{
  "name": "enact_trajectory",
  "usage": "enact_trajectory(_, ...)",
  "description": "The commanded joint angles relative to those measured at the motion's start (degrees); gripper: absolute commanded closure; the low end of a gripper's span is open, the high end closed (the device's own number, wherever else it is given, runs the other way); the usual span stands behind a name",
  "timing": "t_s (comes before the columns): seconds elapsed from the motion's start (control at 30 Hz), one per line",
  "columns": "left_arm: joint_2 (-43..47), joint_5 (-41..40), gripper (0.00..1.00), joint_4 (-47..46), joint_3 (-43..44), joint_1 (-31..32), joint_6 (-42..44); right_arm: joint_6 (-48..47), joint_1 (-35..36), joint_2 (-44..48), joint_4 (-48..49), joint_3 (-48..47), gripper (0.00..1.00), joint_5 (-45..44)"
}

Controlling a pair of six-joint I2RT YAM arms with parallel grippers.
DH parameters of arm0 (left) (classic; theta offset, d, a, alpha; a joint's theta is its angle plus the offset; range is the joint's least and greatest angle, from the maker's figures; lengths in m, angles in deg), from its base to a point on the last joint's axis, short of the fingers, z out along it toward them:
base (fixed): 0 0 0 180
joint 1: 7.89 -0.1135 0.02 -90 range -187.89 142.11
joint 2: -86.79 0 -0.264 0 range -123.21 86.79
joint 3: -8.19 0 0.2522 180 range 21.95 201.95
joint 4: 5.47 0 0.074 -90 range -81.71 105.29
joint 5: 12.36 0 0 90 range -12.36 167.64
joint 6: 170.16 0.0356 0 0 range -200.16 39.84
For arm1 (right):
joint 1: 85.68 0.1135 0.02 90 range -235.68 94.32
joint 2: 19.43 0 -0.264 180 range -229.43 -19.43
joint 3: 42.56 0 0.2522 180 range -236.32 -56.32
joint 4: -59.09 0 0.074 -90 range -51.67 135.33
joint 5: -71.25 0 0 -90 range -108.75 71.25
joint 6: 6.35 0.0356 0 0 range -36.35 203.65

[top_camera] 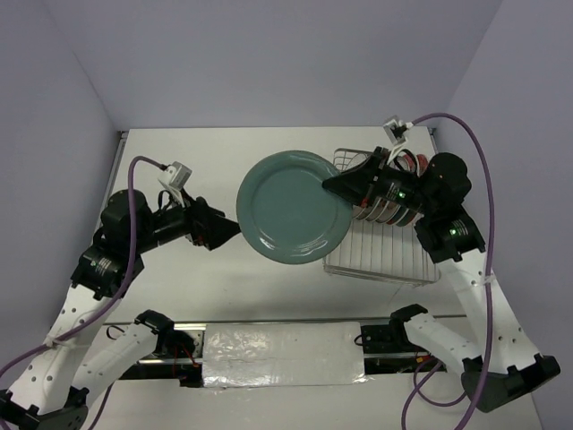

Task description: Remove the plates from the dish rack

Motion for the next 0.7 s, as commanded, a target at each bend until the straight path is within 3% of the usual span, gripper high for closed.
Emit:
enact_trajectory(0.0, 1.2, -6.4, 0.04, 1.5, 4.9, 0.5, 2.0, -0.8, -0.1, 4.3, 7.3, 2.6, 1.0, -19.2)
enact_trajectory(0.07, 1.4, -6.8, 0.04, 1.3, 5.1, 0.5, 2.0, 0.3, -0.1, 5.2, 9.4, 3.6, 1.0, -21.2)
enact_trajectory(0.17, 2.2, -4.1, 0.03, -2.5, 3.9, 0.5, 0.2, 2.5, 0.0, 2.2, 12.2, 2.9, 1.0, -14.2)
enact_trajectory(0.3, 2.6, -4.9, 0.01, -3.3, 4.3, 0.5, -0.7, 4.9, 0.2, 2.9, 17.5, 5.5, 1.0, -13.6)
enact_trajectory(0.43, 1.5, -4.5, 0.0, -4.4, 4.0, 0.5, -1.2, 9.7, 1.7, 0.5, 23.7, 6.2, 1.0, -4.4)
enact_trajectory(0.67, -0.8, -7.1, 0.06, -7.2, 1.8, 0.5, -3.5, 8.5, 8.3, -1.2, 26.3, 5.8, 1.0, -4.8)
